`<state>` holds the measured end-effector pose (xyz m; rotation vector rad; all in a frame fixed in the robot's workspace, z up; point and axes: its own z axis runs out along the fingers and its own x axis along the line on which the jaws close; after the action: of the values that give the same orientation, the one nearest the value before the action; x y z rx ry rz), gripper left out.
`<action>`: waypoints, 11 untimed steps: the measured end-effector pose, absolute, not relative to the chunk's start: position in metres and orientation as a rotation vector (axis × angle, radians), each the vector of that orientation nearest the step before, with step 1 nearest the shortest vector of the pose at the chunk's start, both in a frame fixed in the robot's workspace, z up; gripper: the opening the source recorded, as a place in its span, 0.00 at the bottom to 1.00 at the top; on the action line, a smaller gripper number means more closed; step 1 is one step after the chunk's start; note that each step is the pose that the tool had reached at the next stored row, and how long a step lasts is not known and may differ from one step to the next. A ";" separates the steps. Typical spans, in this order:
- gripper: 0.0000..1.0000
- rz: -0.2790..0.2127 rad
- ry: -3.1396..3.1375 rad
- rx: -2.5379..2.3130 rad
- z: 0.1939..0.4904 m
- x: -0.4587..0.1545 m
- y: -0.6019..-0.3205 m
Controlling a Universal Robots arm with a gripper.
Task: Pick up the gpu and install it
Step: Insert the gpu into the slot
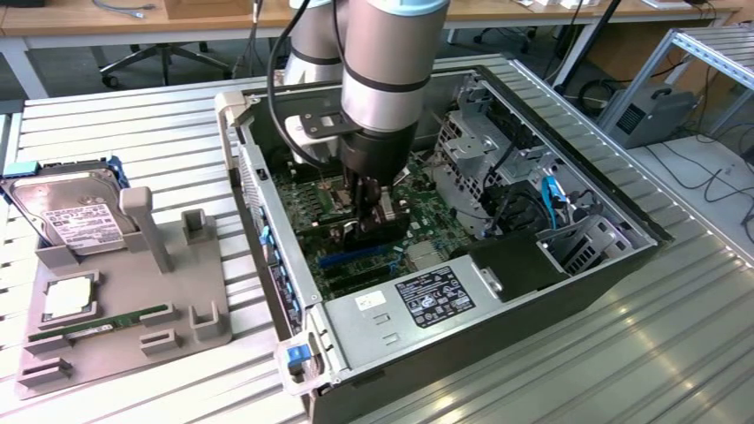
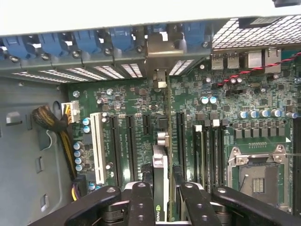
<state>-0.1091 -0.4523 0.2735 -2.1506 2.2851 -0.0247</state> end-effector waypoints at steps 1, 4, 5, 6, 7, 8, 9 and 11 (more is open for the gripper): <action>0.27 -0.015 2.281 -2.147 0.273 -0.109 -0.452; 0.27 -0.006 2.278 -2.143 0.273 -0.109 -0.452; 0.27 -0.006 2.278 -2.143 0.273 -0.109 -0.452; 0.27 -0.007 2.278 -2.143 0.273 -0.109 -0.452; 0.27 -0.009 2.278 -2.144 0.273 -0.110 -0.452; 0.27 -0.011 2.279 -2.145 0.273 -0.110 -0.452; 0.27 -0.012 2.280 -2.145 0.273 -0.111 -0.452; 0.27 -0.014 2.281 -2.145 0.273 -0.112 -0.452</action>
<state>-0.1122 -0.4525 0.2726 -2.1450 2.2811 -0.0140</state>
